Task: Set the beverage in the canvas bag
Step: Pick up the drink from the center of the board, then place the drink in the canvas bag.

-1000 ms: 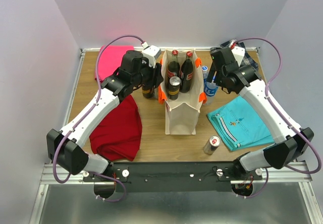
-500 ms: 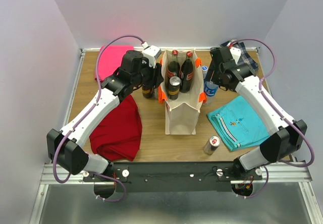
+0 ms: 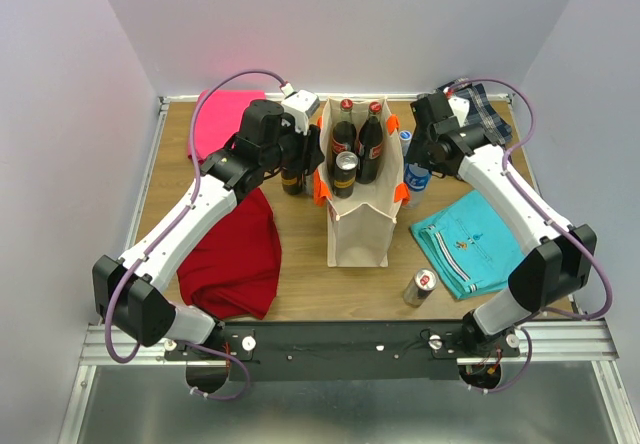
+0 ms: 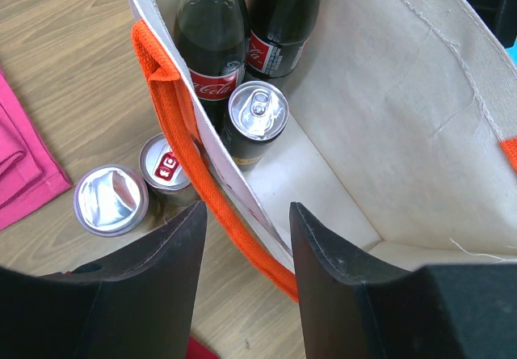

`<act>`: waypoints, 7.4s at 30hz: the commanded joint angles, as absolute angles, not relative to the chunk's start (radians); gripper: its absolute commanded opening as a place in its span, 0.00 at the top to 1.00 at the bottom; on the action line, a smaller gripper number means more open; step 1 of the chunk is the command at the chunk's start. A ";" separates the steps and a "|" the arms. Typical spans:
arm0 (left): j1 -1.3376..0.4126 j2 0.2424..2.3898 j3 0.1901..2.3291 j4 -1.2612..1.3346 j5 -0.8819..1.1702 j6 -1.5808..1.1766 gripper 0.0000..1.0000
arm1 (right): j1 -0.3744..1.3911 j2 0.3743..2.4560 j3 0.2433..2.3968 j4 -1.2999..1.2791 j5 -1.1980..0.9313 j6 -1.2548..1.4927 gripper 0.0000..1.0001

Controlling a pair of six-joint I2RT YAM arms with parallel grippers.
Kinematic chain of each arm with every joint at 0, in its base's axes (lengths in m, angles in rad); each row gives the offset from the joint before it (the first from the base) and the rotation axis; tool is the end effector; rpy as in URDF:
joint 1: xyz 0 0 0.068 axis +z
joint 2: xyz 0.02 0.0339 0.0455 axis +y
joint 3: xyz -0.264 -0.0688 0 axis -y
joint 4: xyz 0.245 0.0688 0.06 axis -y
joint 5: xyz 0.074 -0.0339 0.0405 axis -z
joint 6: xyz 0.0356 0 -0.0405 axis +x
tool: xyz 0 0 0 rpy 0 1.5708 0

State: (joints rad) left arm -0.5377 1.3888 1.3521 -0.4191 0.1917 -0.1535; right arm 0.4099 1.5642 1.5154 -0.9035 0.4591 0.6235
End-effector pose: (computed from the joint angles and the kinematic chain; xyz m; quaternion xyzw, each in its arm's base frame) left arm 0.2689 -0.1682 0.3762 0.2110 0.8195 -0.2548 0.4680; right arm 0.3065 0.1160 0.3392 0.1677 0.9149 -0.0420 0.3647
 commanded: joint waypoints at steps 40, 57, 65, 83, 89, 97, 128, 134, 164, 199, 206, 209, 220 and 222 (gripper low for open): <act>-0.537 1.384 1.365 -0.442 0.178 -0.127 0.45 | 0.400 1.620 1.652 -0.888 0.482 0.575 0.99; -0.537 1.368 1.336 -0.439 0.193 -0.132 0.44 | 0.402 1.582 1.680 -0.902 0.503 0.586 0.99; -0.537 1.355 1.309 -0.437 0.216 -0.147 0.44 | 0.402 1.580 1.782 -0.971 0.508 0.581 0.99; -0.535 1.298 1.216 -0.437 0.291 -0.146 0.51 | 0.402 1.617 2.129 -1.124 0.555 0.517 0.99; -0.537 1.304 1.224 -0.433 0.299 -0.141 0.59 | 0.402 1.606 2.169 -1.120 0.560 0.499 0.99; -0.537 1.321 1.239 -0.419 0.327 -0.149 0.72 | 0.400 1.574 2.209 -1.082 0.561 0.462 0.99; -0.552 1.368 1.262 -0.359 0.410 -0.192 0.86 | 0.402 1.463 2.207 -0.801 0.413 0.382 0.99; -0.554 1.371 1.267 -0.359 0.405 -0.192 0.86 | 0.402 1.453 2.197 -0.765 0.364 0.374 0.99; -0.558 1.359 1.266 -0.379 0.351 -0.183 0.86 | 0.413 1.523 2.204 -0.824 0.106 0.416 0.99; -0.560 1.387 1.305 -0.411 0.325 -0.167 0.86 | 0.661 1.585 1.918 -0.625 0.601 0.314 0.99; -0.561 1.397 1.313 -0.413 0.322 -0.167 0.86 | 0.661 1.565 1.783 -0.506 0.614 0.302 0.99; -0.561 1.402 1.316 -0.413 0.322 -0.167 0.86 | 0.661 1.565 1.760 -0.476 0.621 0.293 0.99; -0.561 1.413 1.327 -0.413 0.321 -0.170 0.86 | 0.661 1.542 1.666 -0.379 0.621 0.293 0.99; -0.561 1.414 1.327 -0.411 0.321 -0.173 0.86 | 0.660 1.534 1.641 -0.367 0.614 0.299 0.99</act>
